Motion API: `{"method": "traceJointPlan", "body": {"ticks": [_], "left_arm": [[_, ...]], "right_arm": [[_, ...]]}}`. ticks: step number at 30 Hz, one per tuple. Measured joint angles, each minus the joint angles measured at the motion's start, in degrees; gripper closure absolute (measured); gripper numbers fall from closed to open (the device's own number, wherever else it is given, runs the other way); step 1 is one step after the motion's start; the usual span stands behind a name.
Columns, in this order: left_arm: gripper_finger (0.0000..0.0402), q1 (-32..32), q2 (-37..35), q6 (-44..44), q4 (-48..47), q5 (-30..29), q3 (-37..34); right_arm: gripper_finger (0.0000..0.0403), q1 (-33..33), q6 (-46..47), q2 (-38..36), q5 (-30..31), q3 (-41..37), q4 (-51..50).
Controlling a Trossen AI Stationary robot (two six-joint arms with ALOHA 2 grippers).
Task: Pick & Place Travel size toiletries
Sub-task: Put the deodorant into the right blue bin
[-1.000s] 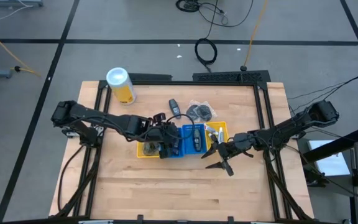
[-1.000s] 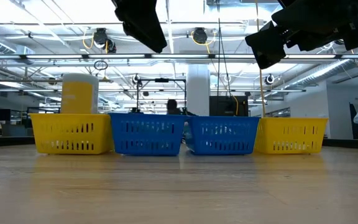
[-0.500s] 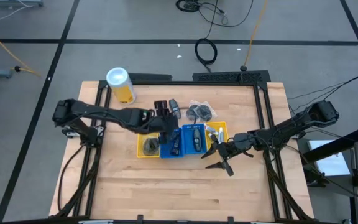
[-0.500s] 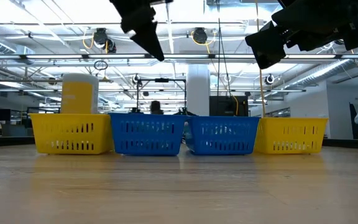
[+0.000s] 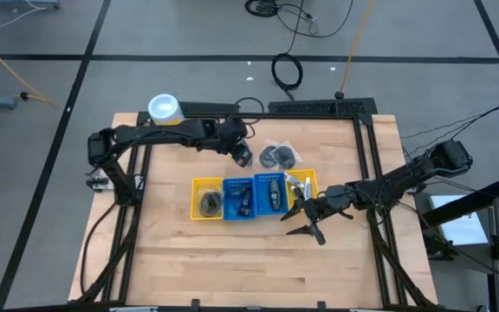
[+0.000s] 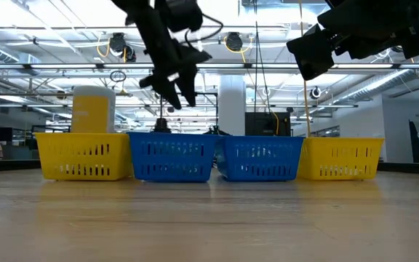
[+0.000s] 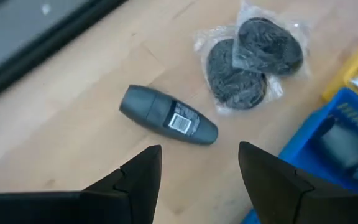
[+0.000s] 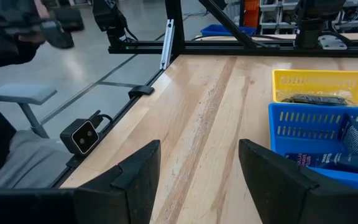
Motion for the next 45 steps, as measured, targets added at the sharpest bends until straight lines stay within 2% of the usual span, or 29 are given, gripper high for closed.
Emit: {"method": "traceJointPlan", "body": {"ticks": [10, 18, 24, 36, 39, 42, 45], "left_arm": [[0.0188, 5.1, 7.2, -13.3, 5.7, 11.6, 0.0], [0.0188, 7.2, 10.0, -16.0, 5.5, 12.4, 0.0], [0.0188, 8.3, 10.0, -18.5, 6.4, 10.6, 0.0], [0.0188, 8.4, 10.5, -17.0, 7.1, 7.4, 0.0], [0.0187, 8.8, 11.6, -16.3, 7.8, 8.4, 0.0], [0.0187, 9.2, 12.0, -16.5, 9.4, 11.9, 0.0], [0.0187, 9.1, 11.9, -16.4, 10.2, 12.1, 0.0]], "right_arm": [[0.0193, 0.0, 0.6, 0.0, 0.0, 0.0, 0.0], [0.0193, 0.0, 0.7, 0.0, 0.0, 0.0, -0.4], [0.0193, 0.0, 0.6, 0.0, 0.0, 0.0, -0.6], [0.0193, 0.0, 0.5, 0.0, 0.0, 0.0, -0.6], [0.0193, 0.0, 0.5, 0.0, 0.0, 0.0, -0.6], [0.0193, 0.0, 0.5, 0.0, 0.0, 0.0, -0.6], [0.0193, 0.0, 0.5, 0.0, 0.0, 0.0, -0.7]]}}
